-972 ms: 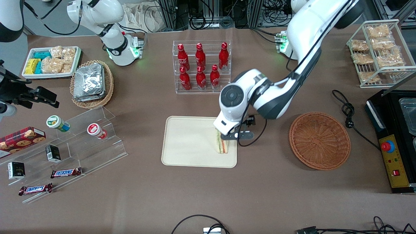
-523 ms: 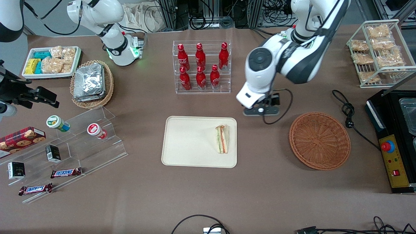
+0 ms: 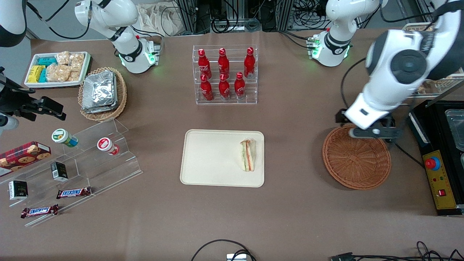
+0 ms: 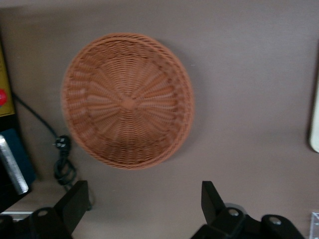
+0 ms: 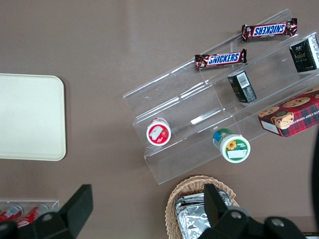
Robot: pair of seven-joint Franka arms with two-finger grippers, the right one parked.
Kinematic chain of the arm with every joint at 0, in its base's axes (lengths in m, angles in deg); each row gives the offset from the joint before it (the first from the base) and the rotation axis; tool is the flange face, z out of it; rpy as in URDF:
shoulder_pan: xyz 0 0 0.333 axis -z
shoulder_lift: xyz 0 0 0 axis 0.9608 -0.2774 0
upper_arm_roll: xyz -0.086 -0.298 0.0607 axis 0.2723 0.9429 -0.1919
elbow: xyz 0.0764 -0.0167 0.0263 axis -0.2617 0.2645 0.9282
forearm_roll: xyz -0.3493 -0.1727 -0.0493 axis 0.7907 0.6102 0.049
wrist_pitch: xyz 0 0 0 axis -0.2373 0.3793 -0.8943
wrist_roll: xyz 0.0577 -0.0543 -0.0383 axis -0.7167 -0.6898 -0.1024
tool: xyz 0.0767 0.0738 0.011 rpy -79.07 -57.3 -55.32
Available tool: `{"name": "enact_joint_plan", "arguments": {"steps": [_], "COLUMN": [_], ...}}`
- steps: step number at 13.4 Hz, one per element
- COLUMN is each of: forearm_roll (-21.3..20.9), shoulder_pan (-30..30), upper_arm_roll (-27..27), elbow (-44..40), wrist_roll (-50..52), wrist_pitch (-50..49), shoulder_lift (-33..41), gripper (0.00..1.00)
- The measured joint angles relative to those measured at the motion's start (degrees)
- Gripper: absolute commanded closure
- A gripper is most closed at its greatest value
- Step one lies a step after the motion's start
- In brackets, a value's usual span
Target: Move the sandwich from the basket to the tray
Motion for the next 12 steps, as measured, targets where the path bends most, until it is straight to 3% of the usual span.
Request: {"name": "enact_joint_plan", "arguments": {"steps": [9,12], "forearm_roll": [3.02,3.65], "shoulder_pan": [-9.73,-5.08], "upper_arm_roll": [-0.10,-5.85], "elbow": [-2.03,-2.99], "wrist_roll": [-10.83,-11.91], "wrist_pitch": [-2.40,-2.26], "shoulder_lift": [0.06,-0.04], "gripper": [0.00,0.00]}}
